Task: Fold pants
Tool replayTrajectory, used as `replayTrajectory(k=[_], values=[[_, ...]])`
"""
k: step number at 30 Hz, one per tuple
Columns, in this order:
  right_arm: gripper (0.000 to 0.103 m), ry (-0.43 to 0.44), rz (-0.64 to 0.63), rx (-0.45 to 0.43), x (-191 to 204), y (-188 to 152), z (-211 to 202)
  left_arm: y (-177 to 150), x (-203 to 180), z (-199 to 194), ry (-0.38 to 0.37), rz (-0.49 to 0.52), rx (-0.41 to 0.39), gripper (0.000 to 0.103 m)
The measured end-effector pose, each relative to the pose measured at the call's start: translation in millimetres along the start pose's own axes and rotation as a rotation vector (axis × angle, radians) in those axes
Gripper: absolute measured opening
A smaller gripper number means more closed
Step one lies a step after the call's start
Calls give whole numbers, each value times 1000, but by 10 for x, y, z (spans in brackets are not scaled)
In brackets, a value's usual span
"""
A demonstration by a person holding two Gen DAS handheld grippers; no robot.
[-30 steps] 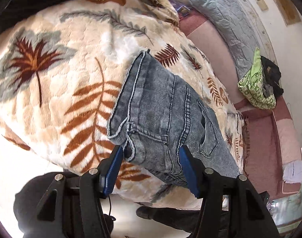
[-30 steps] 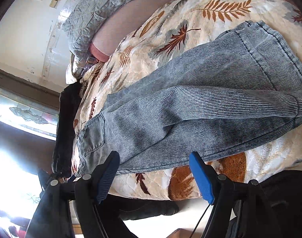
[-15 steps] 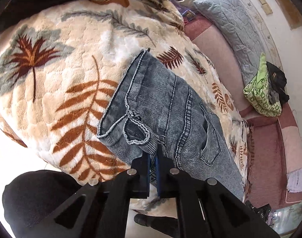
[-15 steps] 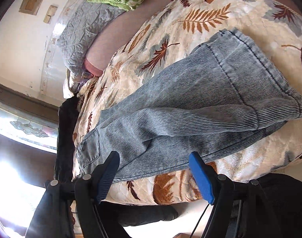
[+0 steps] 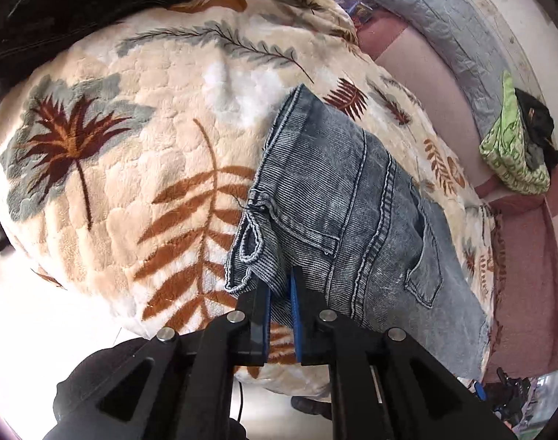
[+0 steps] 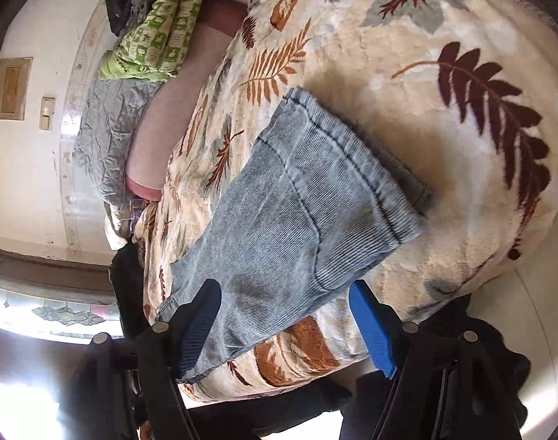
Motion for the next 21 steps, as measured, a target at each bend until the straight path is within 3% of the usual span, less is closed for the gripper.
replayTrajectory(k=[2,4,7,8,9,10,12,13,14,17,21], values=[[75,-31,-40,-36,41,156,-167,-34,-72,-163,27,40,-70,25],[75,-111,-142,-54,168,413,-178,-114,-255,-341,36,114,-155,27],[75,-225,-291,-7,309,851,129,-286,-656,-478,38,276,-268,31],[74,-282,-338,12,337,980,271,-337,-790,-455,40,329,-288,43],[67,-325,-370,32,356,1084,420,-370,-905,-390,45,368,-291,54],[61,-361,-398,66,360,1169,569,-391,-986,-304,51,395,-285,55],[35,-403,-427,120,322,1258,798,-407,-1115,-41,80,432,-258,55],[32,-426,-457,149,308,1259,887,-416,-1145,109,109,455,-240,55],[21,-460,-489,174,303,1256,962,-421,-1147,249,148,468,-218,55],[14,-498,-577,148,412,1239,950,-425,-1031,572,202,472,-159,55],[13,-555,-672,33,623,1266,850,-512,-1011,584,207,522,-208,58]])
Point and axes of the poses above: each gripper's, at about its wrist camera, not at the fingertips, and z roughly the way its jaws point, x to its left, y to its top, the point moved 1 cm from there along z, roughly the way its jaws point, and after that the axes turned 12 degrees about -z, right-handed, at the moved point
